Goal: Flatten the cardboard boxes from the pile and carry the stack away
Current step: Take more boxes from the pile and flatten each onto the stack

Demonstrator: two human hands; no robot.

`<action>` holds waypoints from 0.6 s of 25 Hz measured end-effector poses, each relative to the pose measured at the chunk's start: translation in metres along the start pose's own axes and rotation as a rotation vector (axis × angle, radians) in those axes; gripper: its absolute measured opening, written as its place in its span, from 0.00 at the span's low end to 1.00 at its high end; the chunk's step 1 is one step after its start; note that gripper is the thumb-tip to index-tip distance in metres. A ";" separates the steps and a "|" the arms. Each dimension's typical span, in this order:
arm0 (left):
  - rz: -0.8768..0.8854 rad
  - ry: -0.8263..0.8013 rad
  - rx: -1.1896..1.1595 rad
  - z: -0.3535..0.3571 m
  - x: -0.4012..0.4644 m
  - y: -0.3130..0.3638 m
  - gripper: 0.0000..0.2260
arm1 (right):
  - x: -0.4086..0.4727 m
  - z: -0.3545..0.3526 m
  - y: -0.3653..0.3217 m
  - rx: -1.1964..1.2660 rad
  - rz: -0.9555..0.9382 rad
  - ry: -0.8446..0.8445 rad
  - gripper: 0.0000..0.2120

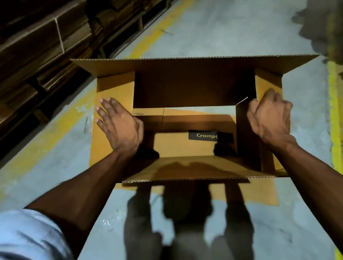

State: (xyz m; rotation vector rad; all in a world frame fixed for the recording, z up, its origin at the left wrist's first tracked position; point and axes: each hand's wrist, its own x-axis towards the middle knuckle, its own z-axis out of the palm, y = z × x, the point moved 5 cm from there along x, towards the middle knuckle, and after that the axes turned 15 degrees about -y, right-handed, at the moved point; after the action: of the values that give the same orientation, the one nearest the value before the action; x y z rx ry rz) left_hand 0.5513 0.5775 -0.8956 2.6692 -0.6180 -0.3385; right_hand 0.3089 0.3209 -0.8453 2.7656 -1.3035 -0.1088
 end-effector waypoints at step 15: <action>0.654 0.024 -0.182 -0.038 0.001 -0.016 0.28 | -0.029 -0.006 0.069 1.020 0.546 0.268 0.20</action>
State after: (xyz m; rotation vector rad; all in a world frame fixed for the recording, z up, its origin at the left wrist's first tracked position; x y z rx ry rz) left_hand 0.5704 0.6021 -0.8681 2.1428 -1.3211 -0.1627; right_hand 0.2380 0.2993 -0.8316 2.6984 -2.4279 1.2196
